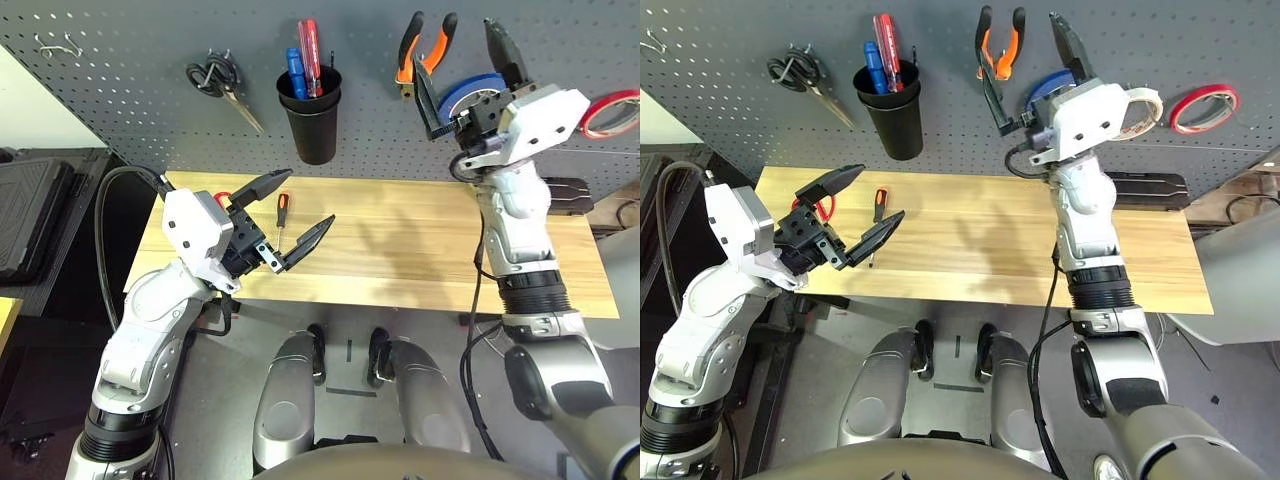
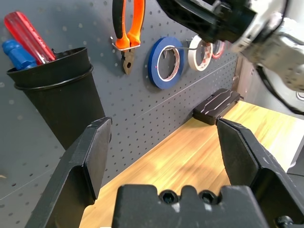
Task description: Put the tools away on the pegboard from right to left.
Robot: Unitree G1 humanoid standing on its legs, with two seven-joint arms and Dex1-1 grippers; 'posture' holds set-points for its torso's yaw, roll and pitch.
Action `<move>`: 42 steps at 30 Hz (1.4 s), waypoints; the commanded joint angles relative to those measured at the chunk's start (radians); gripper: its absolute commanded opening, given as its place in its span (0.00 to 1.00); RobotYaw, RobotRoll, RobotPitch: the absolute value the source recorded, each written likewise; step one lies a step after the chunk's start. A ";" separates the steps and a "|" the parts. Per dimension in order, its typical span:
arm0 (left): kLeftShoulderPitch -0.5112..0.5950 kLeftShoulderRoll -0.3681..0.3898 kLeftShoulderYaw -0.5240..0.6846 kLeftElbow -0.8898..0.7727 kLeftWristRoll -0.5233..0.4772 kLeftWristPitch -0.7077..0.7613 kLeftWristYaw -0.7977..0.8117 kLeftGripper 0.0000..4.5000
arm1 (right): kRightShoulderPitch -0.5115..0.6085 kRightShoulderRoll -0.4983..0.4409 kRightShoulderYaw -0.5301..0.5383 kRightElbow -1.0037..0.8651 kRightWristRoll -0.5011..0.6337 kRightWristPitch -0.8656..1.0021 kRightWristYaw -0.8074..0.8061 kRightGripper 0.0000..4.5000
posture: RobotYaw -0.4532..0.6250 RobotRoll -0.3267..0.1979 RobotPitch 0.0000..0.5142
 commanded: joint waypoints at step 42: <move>-0.223 -0.197 -0.110 0.586 0.448 0.295 0.344 1.00 | 0.352 -0.304 0.221 -0.221 0.010 0.779 0.463 1.00 | 0.55 0.62 0.71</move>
